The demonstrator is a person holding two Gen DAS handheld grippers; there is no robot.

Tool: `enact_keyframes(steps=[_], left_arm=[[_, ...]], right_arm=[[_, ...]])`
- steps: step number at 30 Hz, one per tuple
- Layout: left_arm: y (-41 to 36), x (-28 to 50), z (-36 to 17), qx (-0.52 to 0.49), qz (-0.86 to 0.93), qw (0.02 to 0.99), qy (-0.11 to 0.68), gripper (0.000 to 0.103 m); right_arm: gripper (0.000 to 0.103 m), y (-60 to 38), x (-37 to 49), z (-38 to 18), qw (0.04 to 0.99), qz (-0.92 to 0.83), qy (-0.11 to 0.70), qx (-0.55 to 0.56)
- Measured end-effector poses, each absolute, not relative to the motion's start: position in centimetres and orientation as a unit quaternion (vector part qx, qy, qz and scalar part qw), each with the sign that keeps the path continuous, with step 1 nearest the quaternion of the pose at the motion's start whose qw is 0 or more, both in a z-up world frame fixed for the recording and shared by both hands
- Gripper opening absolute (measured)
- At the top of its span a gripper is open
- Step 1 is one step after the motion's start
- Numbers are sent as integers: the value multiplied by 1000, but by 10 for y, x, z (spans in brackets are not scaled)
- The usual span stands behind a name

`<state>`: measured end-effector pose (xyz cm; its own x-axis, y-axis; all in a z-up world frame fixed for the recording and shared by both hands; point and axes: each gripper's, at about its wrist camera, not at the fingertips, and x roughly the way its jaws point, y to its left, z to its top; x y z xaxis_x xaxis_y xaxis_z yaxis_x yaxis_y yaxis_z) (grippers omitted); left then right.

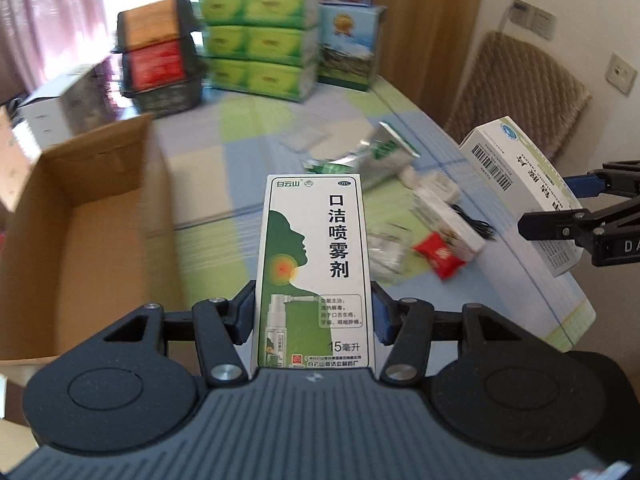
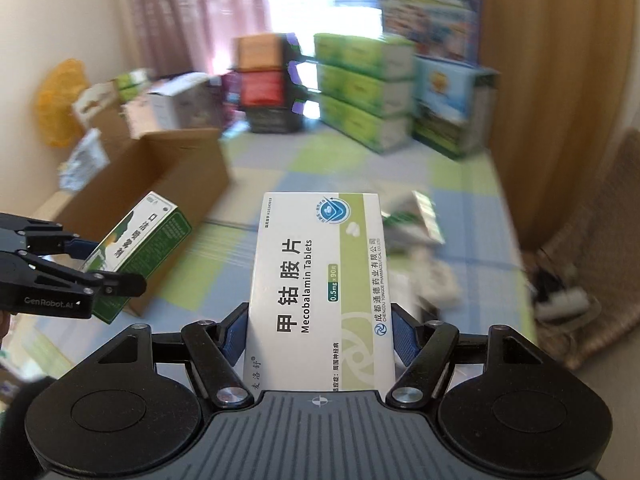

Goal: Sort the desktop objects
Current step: 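Carry both boxes over the cardboard box and open both tools to drop them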

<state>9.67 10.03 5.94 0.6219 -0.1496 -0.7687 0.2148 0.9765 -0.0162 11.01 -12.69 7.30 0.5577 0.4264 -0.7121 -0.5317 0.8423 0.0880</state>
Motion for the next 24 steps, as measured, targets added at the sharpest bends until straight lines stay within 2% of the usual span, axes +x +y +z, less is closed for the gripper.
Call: enact_keyframes(steps=[6, 12, 24], left_arm=[[193, 90, 78, 42, -36, 903, 427, 51], [274, 99, 69, 38, 6, 897, 440, 51], [338, 145, 32, 15, 0, 892, 452, 51]], right_arm=[[68, -23, 118, 83, 852, 345, 386, -75], [68, 73, 123, 77, 830, 386, 394, -87], [68, 170, 169, 36, 812, 401, 411, -106]])
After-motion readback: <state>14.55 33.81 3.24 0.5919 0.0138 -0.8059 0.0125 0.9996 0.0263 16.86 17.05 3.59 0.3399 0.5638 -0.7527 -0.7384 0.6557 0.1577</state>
